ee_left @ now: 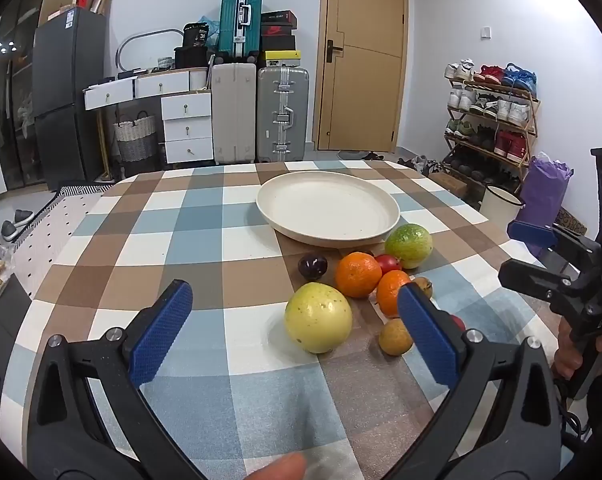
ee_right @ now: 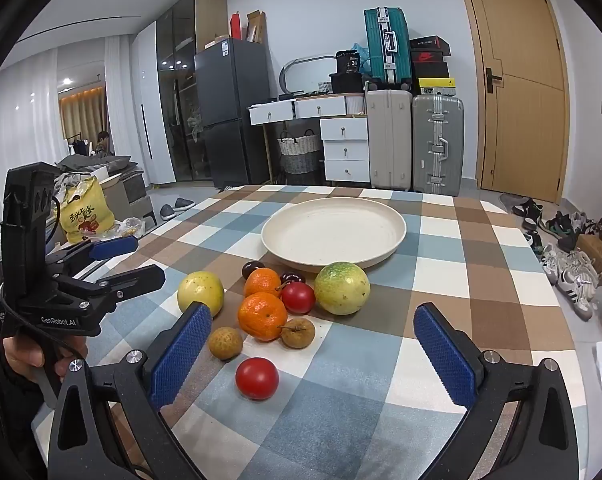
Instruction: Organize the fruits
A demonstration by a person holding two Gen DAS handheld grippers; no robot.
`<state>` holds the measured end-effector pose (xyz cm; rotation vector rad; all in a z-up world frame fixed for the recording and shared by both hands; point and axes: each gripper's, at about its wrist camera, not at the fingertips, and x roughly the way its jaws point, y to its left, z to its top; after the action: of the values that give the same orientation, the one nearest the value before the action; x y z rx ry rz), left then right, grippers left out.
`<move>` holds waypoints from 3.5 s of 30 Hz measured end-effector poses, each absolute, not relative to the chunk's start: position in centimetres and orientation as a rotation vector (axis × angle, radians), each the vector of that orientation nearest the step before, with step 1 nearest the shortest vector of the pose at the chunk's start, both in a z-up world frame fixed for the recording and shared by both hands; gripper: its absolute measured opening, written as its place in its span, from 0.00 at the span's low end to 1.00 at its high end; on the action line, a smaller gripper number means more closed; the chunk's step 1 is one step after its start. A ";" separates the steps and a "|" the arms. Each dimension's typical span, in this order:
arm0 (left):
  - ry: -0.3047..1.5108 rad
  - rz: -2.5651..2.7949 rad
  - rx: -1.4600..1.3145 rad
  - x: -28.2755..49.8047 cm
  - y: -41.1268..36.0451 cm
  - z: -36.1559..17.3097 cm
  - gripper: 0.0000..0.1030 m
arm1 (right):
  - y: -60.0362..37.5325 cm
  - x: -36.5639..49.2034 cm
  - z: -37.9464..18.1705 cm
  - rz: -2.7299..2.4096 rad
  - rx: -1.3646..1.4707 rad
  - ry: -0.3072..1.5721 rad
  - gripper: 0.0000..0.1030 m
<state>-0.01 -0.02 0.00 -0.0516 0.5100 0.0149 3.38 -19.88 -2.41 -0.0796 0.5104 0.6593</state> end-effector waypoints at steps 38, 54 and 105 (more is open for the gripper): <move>0.523 -0.020 -0.056 0.2 -0.4 0.1 0.99 | -19.9 3.3 -2.4 0.659 -0.080 0.512 1.00; 0.530 -0.023 -0.054 0.4 -0.4 0.0 0.99 | -20.2 3.6 -2.7 0.660 -0.080 0.518 1.00; 0.688 -0.012 -0.068 3.1 0.4 -1.3 0.99 | -17.6 5.5 -5.8 0.667 -0.187 0.832 0.94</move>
<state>3.12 0.38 -1.27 -0.0682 0.6876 -0.0121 5.51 -17.59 -5.77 -0.1869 0.8324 0.6668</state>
